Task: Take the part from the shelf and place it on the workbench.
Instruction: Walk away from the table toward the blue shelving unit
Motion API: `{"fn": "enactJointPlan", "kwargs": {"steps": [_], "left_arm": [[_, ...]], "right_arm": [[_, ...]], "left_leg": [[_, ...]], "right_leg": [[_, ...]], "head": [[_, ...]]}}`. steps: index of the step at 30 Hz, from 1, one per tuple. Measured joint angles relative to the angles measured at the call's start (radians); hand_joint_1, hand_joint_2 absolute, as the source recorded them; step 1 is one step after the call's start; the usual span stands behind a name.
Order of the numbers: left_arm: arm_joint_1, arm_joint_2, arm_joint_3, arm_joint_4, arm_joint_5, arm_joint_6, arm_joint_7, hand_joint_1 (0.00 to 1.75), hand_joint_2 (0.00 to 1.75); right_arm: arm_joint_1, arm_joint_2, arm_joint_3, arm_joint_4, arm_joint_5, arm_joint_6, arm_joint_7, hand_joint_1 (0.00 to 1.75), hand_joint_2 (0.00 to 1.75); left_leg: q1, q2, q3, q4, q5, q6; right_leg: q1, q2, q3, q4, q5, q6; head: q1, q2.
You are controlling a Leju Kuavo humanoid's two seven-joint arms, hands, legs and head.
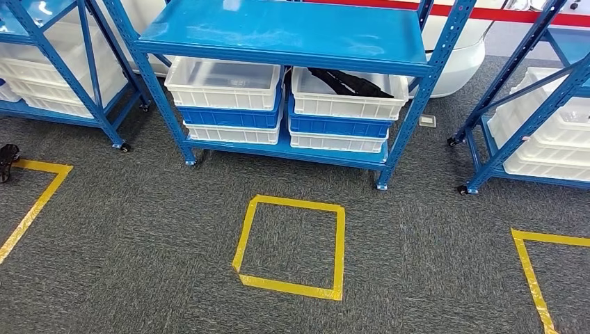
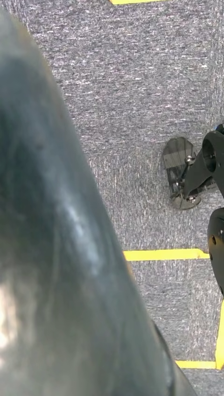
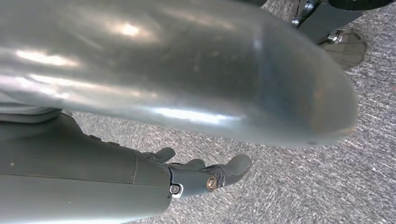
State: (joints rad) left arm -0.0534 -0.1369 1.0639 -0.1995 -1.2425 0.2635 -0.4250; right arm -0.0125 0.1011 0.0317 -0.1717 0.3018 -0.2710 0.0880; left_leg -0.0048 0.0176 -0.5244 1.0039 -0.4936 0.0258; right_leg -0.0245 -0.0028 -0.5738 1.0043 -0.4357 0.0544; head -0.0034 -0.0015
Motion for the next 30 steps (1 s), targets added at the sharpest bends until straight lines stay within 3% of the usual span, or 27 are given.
{"fn": "enactJointPlan", "kwargs": {"steps": [2,4,6,7,8,10,11,13,15,17,18,20,21,22,23,26,28,30], "left_arm": [[-0.001,-0.001,0.0,0.0,0.0,-0.001,0.0,0.0,0.0],[-0.001,-0.002,0.0,0.0,0.0,-0.003,0.0,0.0,0.0],[-0.001,-0.004,0.001,0.0,0.0,-0.004,0.0,0.0,0.0],[-0.001,-0.006,0.001,0.0,0.0,-0.005,0.0,0.0,0.0],[-0.001,-0.007,0.001,0.0,0.0,-0.005,0.0,0.0,0.0],[-0.001,-0.007,0.001,0.0,0.0,-0.006,0.0,0.0,0.0],[-0.001,-0.007,0.001,0.0,0.001,-0.006,0.0,0.0,0.0],[-0.002,-0.006,0.002,-0.001,0.003,-0.005,0.0,0.0,0.0],[-0.002,-0.007,0.002,-0.001,0.005,-0.005,0.0,0.0,0.0],[-0.003,-0.007,0.002,-0.001,0.006,-0.005,0.0,0.0,0.0],[-0.002,-0.007,0.002,-0.001,0.006,-0.005,0.0,0.0,0.0],[-0.002,-0.007,0.002,-0.001,0.006,-0.005,0.0,0.0,0.0],[-0.001,-0.008,0.002,-0.001,0.006,-0.005,0.0,0.0,0.0],[0.0,-0.008,0.002,-0.001,0.006,-0.005,0.0,0.0,0.0],[0.001,-0.008,0.002,0.0,0.006,-0.005,0.0,0.0,0.0],[0.001,-0.006,0.002,-0.001,0.006,-0.004,0.0,0.0,0.0],[0.0,-0.005,0.003,-0.001,0.006,-0.004,0.0,0.0,0.0],[-0.001,-0.006,0.003,-0.001,0.006,-0.004,0.0,0.0,0.0]], "right_arm": [[0.0,-0.002,0.0,0.0,0.0,-0.002,-0.001,0.0,0.0],[0.0,-0.004,0.0,0.0,0.001,-0.002,-0.002,0.0,0.0],[0.003,-0.005,0.0,0.0,0.002,-0.002,-0.003,0.0,0.0],[0.004,-0.006,0.0,0.0,0.002,-0.002,-0.003,0.0,0.0],[0.005,-0.008,0.0,0.0,0.003,-0.003,-0.003,0.0,0.0],[0.005,-0.009,0.001,0.0,0.005,-0.003,-0.004,0.0,0.0],[0.005,-0.009,0.001,0.0,0.006,-0.003,-0.004,0.0,0.0],[0.004,-0.007,0.002,0.0,0.006,-0.004,-0.006,0.0,0.0],[0.004,-0.008,0.003,0.0,0.007,-0.004,-0.007,0.0,0.0],[0.006,-0.008,0.003,0.0,0.007,-0.005,-0.007,0.0,0.0],[0.006,-0.008,0.003,0.0,0.007,-0.005,-0.007,0.0,0.0],[0.006,-0.008,0.003,0.0,0.007,-0.005,-0.007,0.0,0.0],[0.006,-0.008,0.003,0.0,0.007,-0.005,-0.007,0.0,0.0],[0.006,-0.008,0.003,0.0,0.008,-0.005,-0.007,0.0,0.0],[0.006,-0.008,0.003,0.0,0.008,-0.005,-0.008,0.0,0.0],[0.006,-0.006,0.004,0.0,0.008,-0.005,-0.01,0.0,0.0],[0.006,-0.005,0.004,0.0,0.009,-0.005,-0.012,0.0,0.0],[0.006,-0.005,0.005,0.0,0.009,-0.005,-0.012,0.0,0.0]], "left_leg": [[0.01,0.003,0.005,-0.013,0.01,0.009],[0.015,0.005,0.004,-0.016,0.013,0.012],[0.016,0.006,0.004,-0.016,0.012,0.012],[0.018,0.006,0.005,-0.015,0.011,0.01],[0.021,0.006,0.007,-0.015,0.009,0.006],[0.027,0.005,0.013,-0.013,0.001,-0.008],[0.027,0.006,0.015,-0.01,-0.004,-0.017],[0.024,0.007,0.017,-0.009,-0.01,-0.032],[0.029,0.007,0.022,-0.012,-0.013,-0.043],[0.035,0.001,0.012,0.023,-0.036,-0.049],[0.036,-0.004,-0.012,0.074,-0.063,-0.051],[0.035,-0.012,-0.09,0.222,-0.124,-0.049],[0.034,-0.014,-0.127,0.283,-0.14,-0.048],[0.034,-0.015,-0.15,0.31,-0.135,-0.045],[0.034,-0.016,-0.154,0.298,-0.109,-0.04],[0.028,-0.021,-0.088,0.115,0.009,-0.022],[0.02,-0.026,-0.057,0.036,0.034,-0.016],[0.013,-0.026,-0.055,0.025,0.029,-0.014]], "right_leg": [[0.003,0.001,-0.023,0.045,-0.024,0.0],[0.001,0.002,-0.086,0.17,-0.076,-0.005],[-0.002,0.002,-0.142,0.278,-0.106,0.001],[-0.005,0.001,-0.145,0.279,-0.099,0.01],[-0.009,0.001,-0.127,0.239,-0.077,0.022],[-0.016,-0.006,-0.057,0.097,-0.023,0.045],[-0.017,-0.006,-0.028,0.041,-0.007,0.045],[-0.012,-0.004,-0.006,0.004,-0.004,0.024],[-0.008,0.002,-0.004,0.005,-0.006,-0.002],[-0.008,0.004,0.003,0.003,-0.009,-0.019],[-0.008,0.005,0.007,0.003,-0.011,-0.027],[-0.002,0.005,0.013,0.003,-0.017,-0.039],[0.002,0.007,0.017,0.003,-0.02,-0.043],[0.005,0.009,0.021,0.003,-0.023,-0.046],[0.008,0.013,0.026,0.003,-0.026,-0.048],[0.013,0.024,0.042,0.004,-0.037,-0.045],[0.016,0.028,0.043,0.004,-0.045,-0.036],[0.014,0.029,0.044,0.001,-0.047,-0.025]], "head": [[0.003,0.0],[0.008,0.0],[0.01,0.0],[0.01,0.0],[0.01,0.0],[0.013,0.0],[0.014,0.0],[0.015,0.0],[0.012,0.0],[0.009,0.0],[0.007,0.0],[0.005,0.0],[0.005,0.0],[0.005,0.0],[0.005,0.0],[0.005,0.0],[0.005,0.0],[0.005,0.0]]}}
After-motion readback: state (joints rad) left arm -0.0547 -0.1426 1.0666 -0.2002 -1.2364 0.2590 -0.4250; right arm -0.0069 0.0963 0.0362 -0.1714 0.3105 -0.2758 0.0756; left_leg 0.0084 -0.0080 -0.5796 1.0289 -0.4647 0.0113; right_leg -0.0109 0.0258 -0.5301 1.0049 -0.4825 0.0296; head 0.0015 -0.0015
